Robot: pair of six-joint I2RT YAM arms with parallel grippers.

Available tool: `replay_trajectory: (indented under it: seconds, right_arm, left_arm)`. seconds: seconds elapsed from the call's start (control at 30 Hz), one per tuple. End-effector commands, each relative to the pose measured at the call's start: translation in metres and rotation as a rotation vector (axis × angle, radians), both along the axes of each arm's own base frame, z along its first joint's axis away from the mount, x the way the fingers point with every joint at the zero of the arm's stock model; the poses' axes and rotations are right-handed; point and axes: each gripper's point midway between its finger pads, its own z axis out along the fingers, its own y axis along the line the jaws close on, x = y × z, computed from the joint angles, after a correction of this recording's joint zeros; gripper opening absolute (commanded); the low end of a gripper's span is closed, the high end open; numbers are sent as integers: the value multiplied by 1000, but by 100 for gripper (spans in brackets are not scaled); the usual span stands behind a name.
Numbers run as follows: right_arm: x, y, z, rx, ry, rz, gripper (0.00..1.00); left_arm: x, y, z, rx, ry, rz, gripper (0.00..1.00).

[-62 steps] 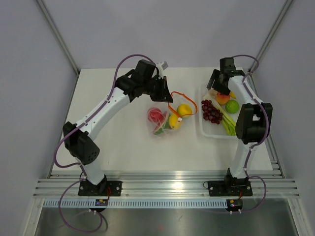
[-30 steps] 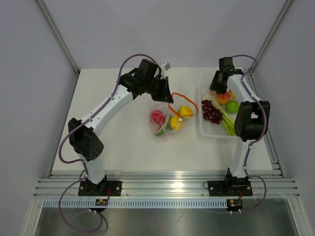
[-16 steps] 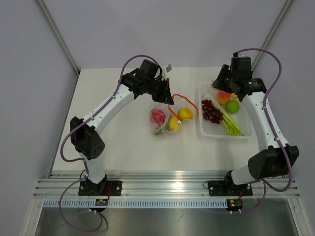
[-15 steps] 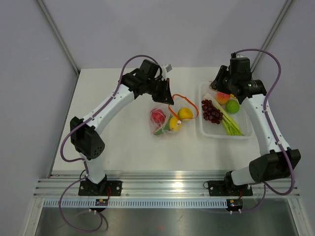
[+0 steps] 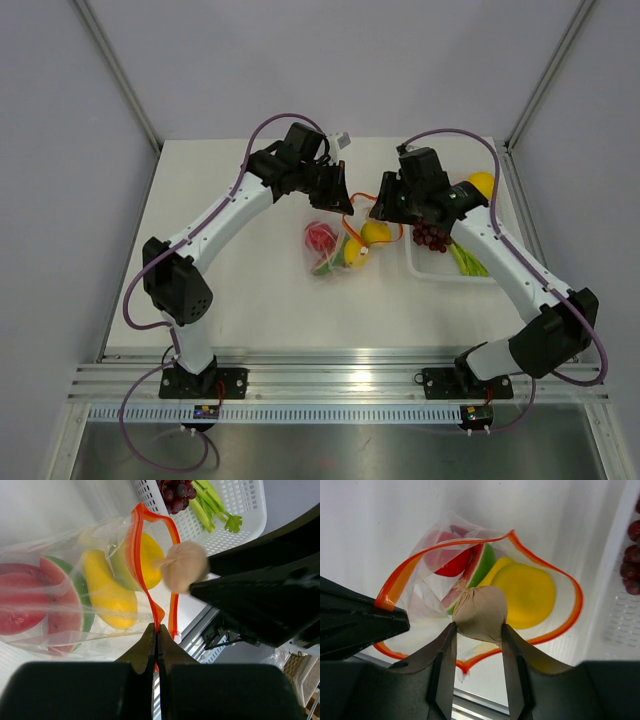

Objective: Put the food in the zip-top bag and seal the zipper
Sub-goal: Place the fake vegetable in the zipper food storage bag.

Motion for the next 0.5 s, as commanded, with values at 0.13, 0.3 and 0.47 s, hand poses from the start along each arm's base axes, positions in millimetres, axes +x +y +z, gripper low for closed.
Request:
replay_trajectory:
  seconds: [0.13, 0.3, 0.47]
  right_arm:
    - [13, 41, 11, 60, -31, 95, 85]
    - [26, -5, 20, -48, -92, -41, 88]
    - [38, -75, 34, -81, -137, -244, 77]
  left_arm:
    - [-3, -3, 28, -79, -68, -37, 0]
    - [-2, -3, 30, -74, -83, -42, 0]
    - [-2, -2, 32, -72, -89, -42, 0]
